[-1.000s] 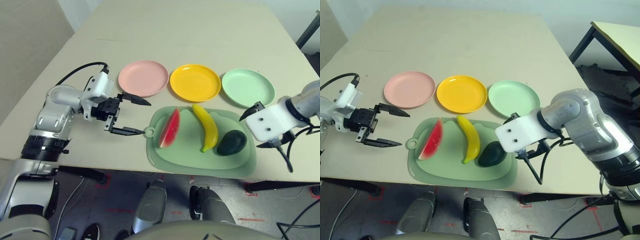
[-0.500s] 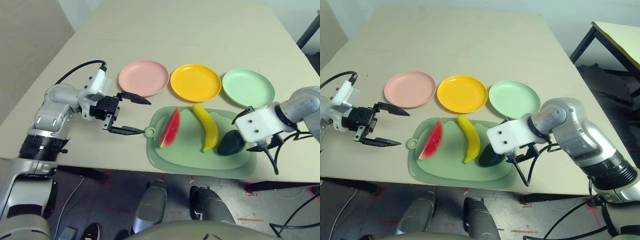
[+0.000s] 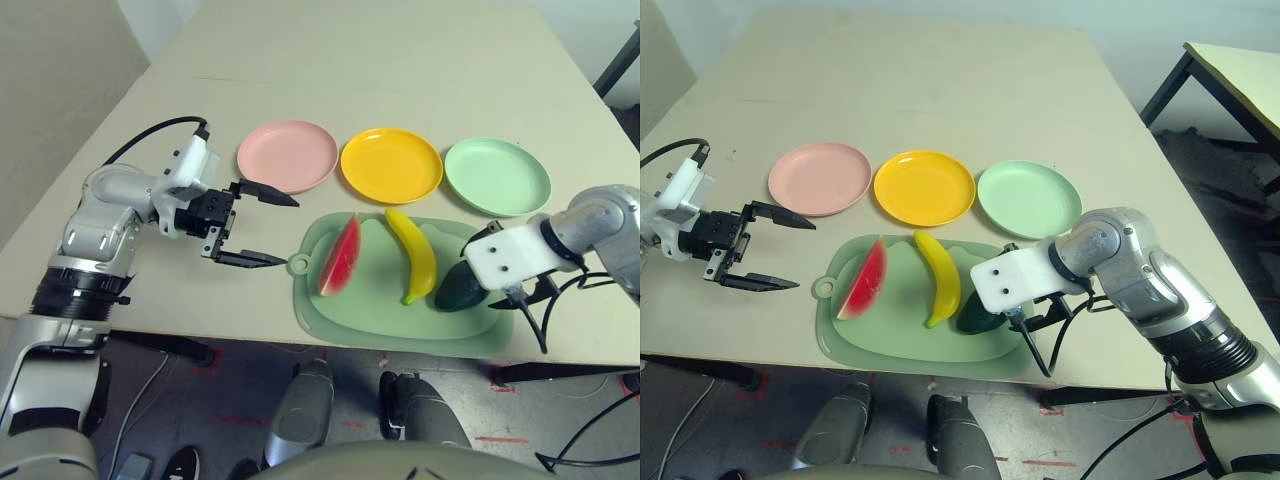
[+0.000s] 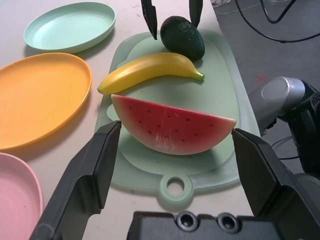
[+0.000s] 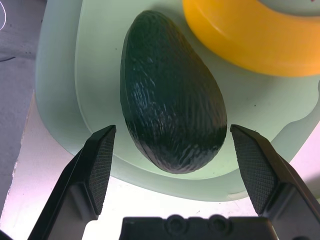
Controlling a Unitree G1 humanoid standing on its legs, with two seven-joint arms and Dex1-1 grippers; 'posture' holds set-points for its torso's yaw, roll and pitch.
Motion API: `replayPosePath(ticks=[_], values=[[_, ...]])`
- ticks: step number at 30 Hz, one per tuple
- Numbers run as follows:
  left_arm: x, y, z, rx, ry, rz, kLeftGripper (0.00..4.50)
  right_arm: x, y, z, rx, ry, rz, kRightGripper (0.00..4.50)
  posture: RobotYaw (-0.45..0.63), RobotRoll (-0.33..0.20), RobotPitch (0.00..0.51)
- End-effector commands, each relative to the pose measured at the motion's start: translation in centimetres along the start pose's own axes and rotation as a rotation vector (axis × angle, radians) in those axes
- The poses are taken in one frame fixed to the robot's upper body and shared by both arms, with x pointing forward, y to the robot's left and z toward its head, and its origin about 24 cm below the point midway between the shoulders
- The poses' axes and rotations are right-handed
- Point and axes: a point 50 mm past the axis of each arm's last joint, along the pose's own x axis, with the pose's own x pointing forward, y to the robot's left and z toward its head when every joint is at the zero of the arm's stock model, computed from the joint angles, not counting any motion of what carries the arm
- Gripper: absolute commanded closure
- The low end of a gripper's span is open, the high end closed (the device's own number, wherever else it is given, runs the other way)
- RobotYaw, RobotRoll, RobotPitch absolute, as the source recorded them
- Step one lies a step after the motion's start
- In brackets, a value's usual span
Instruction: Place the fruits into color-matched plates.
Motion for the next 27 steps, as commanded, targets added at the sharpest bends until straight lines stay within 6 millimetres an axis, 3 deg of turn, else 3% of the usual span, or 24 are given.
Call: replayPosePath(ticks=[1, 8, 11, 13, 15, 23, 27], values=[[0.0, -0.1, -0.3, -0.004, 0.020, -0.015, 0.00, 0.3, 0.2, 0.4, -0.008, -0.018, 0.015, 0.03, 0.22, 0.000, 0.157], [0.0, -0.2, -0.3, -0.005, 0.026, -0.014, 0.00, 0.4, 0.3, 0.7, 0.003, -0.041, 0.021, 0.03, 0.22, 0.000, 0.156], [0.0, -0.2, -0.3, -0.003, 0.026, -0.013, 0.00, 0.5, 0.4, 0.8, 0.011, -0.045, 0.023, 0.45, 0.22, 0.000, 0.156], [0.0, -0.2, -0.3, 0.001, 0.025, -0.012, 0.00, 0.6, 0.4, 0.9, 0.020, -0.056, 0.025, 1.17, 0.22, 0.000, 0.156], [0.0, -0.1, -0.3, 0.004, 0.025, -0.012, 0.00, 0.6, 0.4, 1.1, 0.026, -0.063, 0.027, 1.47, 0.22, 0.000, 0.157], [0.0, -0.1, -0.2, 0.007, 0.024, -0.012, 0.00, 0.5, 0.6, 0.9, 0.040, -0.051, 0.027, 1.47, 0.21, 0.000, 0.153], [0.1, 0.0, -0.2, 0.006, 0.008, -0.008, 0.00, -0.5, 0.0, 0.4, 0.050, -0.028, 0.006, 1.47, 0.21, 0.000, 0.152]])
